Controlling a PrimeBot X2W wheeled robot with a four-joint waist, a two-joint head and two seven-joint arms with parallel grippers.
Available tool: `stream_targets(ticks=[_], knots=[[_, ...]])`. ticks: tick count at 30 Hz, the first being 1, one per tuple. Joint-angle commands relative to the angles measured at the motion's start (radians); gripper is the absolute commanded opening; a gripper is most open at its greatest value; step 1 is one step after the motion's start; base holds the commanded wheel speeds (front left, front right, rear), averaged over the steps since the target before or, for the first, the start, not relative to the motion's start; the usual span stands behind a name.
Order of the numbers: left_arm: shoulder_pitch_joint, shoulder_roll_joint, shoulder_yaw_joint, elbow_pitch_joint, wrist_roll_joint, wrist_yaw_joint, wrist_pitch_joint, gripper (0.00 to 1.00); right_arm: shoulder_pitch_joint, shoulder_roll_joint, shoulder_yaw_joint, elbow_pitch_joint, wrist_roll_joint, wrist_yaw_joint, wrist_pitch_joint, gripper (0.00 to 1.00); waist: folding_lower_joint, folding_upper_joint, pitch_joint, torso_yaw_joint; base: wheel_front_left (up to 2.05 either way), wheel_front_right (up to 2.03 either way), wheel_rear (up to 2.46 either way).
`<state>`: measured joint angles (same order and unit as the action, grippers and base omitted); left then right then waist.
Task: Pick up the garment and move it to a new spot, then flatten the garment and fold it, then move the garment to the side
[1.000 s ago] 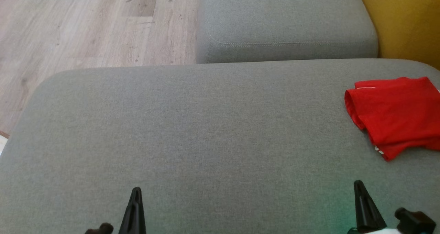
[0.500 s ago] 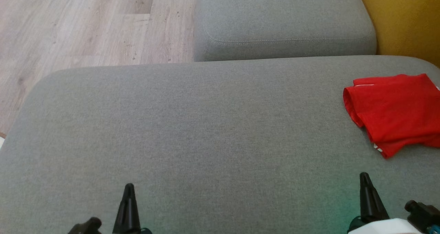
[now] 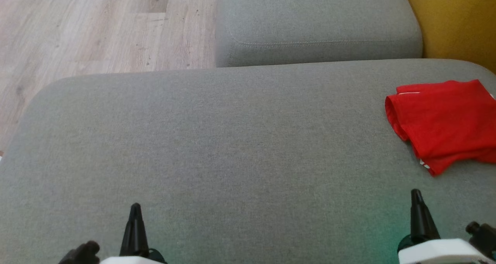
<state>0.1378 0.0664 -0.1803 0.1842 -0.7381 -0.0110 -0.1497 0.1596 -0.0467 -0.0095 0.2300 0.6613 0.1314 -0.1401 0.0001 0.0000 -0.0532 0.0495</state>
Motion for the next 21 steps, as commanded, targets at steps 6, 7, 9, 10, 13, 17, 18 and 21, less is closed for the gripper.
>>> stream_targets(ticks=[6,7,9,10,13,17,18,21], knots=[[-0.065,0.013,0.044,-0.021,-0.088,-0.018,0.018,0.0,-0.073,-0.022,-0.003,-0.026,0.095,0.0,0.018,0.0,-0.0001,0.0,0.005,-0.004,0.0,0.0,0.0],[-0.065,0.013,0.044,-0.021,-0.088,-0.018,0.018,0.0,-0.073,-0.022,-0.003,-0.026,0.095,0.0,0.018,0.0,-0.0001,0.0,0.005,-0.004,0.0,0.0,0.0],[-0.07,0.014,0.049,-0.018,-0.111,-0.021,0.023,0.0,-0.078,-0.022,-0.005,-0.025,0.12,0.0,0.024,0.0,-0.0001,0.0,0.006,-0.005,0.0,0.0,0.0],[-0.072,0.014,0.051,-0.017,-0.123,-0.022,0.026,0.0,-0.081,-0.022,-0.006,-0.024,0.132,0.0,0.027,0.0,-0.0001,0.0,0.007,-0.006,0.0,0.0,0.0],[-0.08,0.014,0.059,-0.014,-0.157,-0.026,0.034,0.0,-0.089,-0.023,-0.008,-0.023,0.169,0.0,0.035,0.0,-0.0001,0.0,0.009,-0.008,0.0,0.0,0.0],[-0.089,0.015,0.07,-0.01,-0.202,-0.032,0.045,0.0,-0.099,-0.023,-0.011,-0.021,0.217,0.0,0.046,0.0,-0.0001,0.0,0.012,-0.01,0.0,0.0,0.0],[-0.092,0.015,0.073,-0.009,-0.214,-0.033,0.048,0.0,-0.102,-0.024,-0.012,-0.02,0.23,0.0,0.049,0.0,-0.0001,0.0,0.013,-0.011,0.0,0.0,0.0],[-0.099,0.015,0.081,-0.006,-0.248,-0.037,0.056,0.0,-0.11,-0.024,-0.015,-0.019,0.266,0.0,0.057,0.0,-0.0001,0.0,0.015,-0.013,0.0,0.0,0.0]])
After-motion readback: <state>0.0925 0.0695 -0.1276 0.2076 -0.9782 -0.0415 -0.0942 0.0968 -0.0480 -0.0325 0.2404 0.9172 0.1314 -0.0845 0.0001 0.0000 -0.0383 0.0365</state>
